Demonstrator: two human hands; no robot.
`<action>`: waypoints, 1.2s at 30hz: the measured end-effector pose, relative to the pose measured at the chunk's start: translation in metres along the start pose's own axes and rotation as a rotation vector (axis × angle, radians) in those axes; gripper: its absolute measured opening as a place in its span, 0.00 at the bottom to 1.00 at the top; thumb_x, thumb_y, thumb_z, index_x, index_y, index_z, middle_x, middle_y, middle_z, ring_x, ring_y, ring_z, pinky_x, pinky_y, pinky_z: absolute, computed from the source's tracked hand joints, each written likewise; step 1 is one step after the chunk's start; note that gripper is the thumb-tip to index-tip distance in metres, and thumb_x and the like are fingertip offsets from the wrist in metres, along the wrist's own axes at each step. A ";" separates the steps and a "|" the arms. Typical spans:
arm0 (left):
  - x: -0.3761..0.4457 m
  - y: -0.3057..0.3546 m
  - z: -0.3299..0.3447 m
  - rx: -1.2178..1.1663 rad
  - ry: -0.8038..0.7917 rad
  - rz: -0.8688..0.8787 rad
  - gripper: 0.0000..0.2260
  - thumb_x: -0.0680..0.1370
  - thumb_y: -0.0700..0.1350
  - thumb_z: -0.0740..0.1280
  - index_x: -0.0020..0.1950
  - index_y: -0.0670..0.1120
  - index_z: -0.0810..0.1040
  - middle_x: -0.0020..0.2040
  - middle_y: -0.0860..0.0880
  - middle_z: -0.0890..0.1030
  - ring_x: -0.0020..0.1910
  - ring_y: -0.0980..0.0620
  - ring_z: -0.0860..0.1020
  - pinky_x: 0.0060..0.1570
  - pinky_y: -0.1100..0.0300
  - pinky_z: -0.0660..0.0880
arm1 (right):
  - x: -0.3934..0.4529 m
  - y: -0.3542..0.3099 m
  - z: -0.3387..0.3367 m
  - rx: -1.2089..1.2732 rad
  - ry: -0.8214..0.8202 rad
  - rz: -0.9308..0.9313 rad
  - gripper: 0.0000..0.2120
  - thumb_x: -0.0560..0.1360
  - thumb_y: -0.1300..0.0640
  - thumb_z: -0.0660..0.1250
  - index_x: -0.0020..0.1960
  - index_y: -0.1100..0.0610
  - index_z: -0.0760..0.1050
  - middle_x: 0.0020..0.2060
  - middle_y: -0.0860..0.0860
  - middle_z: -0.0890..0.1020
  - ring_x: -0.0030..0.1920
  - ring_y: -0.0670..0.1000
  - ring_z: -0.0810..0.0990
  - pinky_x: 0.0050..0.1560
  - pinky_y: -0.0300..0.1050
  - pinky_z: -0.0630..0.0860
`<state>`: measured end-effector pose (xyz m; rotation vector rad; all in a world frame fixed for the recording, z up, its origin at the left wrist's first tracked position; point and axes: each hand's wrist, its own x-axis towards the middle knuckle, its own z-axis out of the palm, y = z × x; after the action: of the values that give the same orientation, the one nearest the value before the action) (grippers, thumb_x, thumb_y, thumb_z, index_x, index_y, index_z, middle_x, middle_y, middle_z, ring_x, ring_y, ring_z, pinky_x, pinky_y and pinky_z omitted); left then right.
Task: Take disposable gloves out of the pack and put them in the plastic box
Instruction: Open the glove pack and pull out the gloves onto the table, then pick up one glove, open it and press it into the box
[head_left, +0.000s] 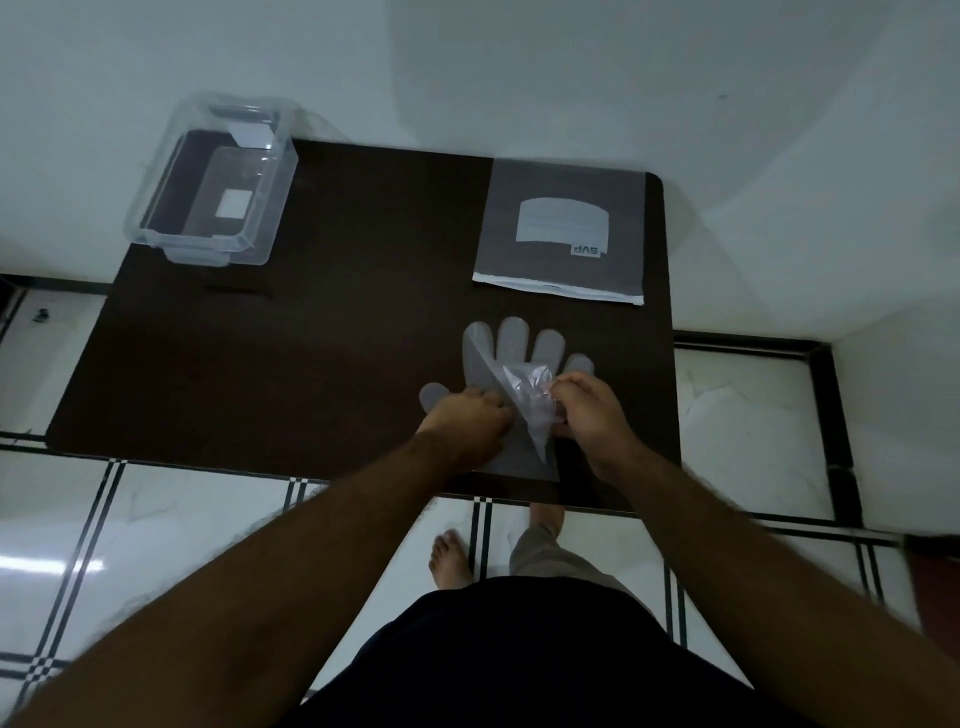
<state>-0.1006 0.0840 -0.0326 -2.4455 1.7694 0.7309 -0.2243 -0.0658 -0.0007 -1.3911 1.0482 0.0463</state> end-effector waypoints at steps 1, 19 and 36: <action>0.002 0.000 -0.002 0.009 -0.009 0.008 0.18 0.83 0.54 0.68 0.71 0.51 0.78 0.71 0.46 0.78 0.69 0.44 0.76 0.64 0.46 0.79 | 0.001 -0.001 -0.003 0.037 -0.010 0.018 0.11 0.84 0.58 0.62 0.56 0.64 0.79 0.54 0.64 0.83 0.57 0.67 0.82 0.61 0.64 0.83; 0.030 0.007 -0.053 -0.165 -0.193 -0.187 0.10 0.81 0.56 0.69 0.56 0.52 0.83 0.51 0.51 0.82 0.52 0.51 0.82 0.56 0.50 0.81 | -0.022 -0.140 -0.090 0.278 -0.145 -0.218 0.13 0.84 0.57 0.58 0.50 0.56 0.81 0.59 0.64 0.85 0.61 0.66 0.85 0.63 0.67 0.81; 0.015 0.010 -0.304 -1.449 0.185 0.440 0.28 0.70 0.37 0.71 0.69 0.41 0.68 0.58 0.40 0.82 0.55 0.44 0.80 0.54 0.55 0.78 | -0.096 -0.323 -0.116 -0.617 -0.427 -0.561 0.05 0.81 0.60 0.70 0.48 0.60 0.83 0.39 0.53 0.85 0.41 0.54 0.83 0.48 0.53 0.82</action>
<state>0.0000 -0.0231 0.2345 -2.6901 2.2952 2.6589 -0.1552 -0.1891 0.3257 -2.0784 0.2596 0.2585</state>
